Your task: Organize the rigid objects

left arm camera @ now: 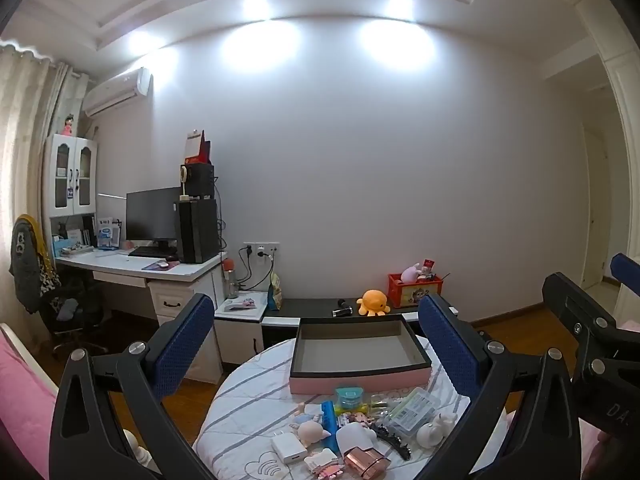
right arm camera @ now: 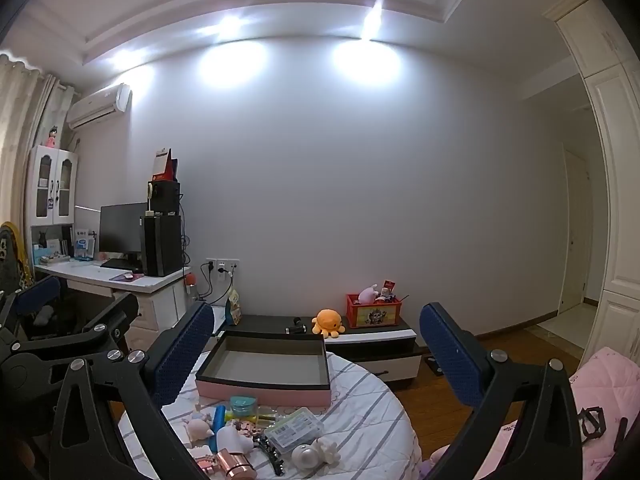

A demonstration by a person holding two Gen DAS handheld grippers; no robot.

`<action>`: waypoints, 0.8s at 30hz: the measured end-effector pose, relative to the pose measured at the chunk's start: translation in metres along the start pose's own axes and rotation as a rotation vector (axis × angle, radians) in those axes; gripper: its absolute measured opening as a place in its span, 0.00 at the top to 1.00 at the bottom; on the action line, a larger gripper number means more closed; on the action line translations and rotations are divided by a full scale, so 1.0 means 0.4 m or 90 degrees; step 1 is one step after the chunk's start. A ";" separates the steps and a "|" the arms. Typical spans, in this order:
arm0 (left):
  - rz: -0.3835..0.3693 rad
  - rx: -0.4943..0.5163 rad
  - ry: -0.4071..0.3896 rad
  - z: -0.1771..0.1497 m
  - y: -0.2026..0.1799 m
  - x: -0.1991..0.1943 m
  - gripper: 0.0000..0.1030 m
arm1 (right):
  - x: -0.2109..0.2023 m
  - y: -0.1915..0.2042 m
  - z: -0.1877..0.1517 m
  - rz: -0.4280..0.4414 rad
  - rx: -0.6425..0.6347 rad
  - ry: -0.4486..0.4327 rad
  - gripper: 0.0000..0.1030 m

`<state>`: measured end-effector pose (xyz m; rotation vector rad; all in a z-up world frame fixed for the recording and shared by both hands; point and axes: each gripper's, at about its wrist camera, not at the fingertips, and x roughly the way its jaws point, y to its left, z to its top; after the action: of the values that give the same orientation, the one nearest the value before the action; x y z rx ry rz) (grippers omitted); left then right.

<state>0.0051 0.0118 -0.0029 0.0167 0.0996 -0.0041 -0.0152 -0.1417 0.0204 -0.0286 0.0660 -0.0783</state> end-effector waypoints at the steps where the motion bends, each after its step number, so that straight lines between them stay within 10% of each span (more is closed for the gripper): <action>1: 0.001 0.000 -0.001 0.000 0.002 0.000 0.00 | 0.002 -0.004 -0.005 0.004 -0.001 0.000 0.00; 24: 0.008 0.008 -0.004 -0.004 0.004 -0.004 0.00 | 0.001 -0.005 -0.009 0.007 0.000 0.004 0.00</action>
<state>0.0032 0.0134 -0.0045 0.0303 0.0935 0.0083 -0.0151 -0.1437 0.0169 -0.0285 0.0719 -0.0672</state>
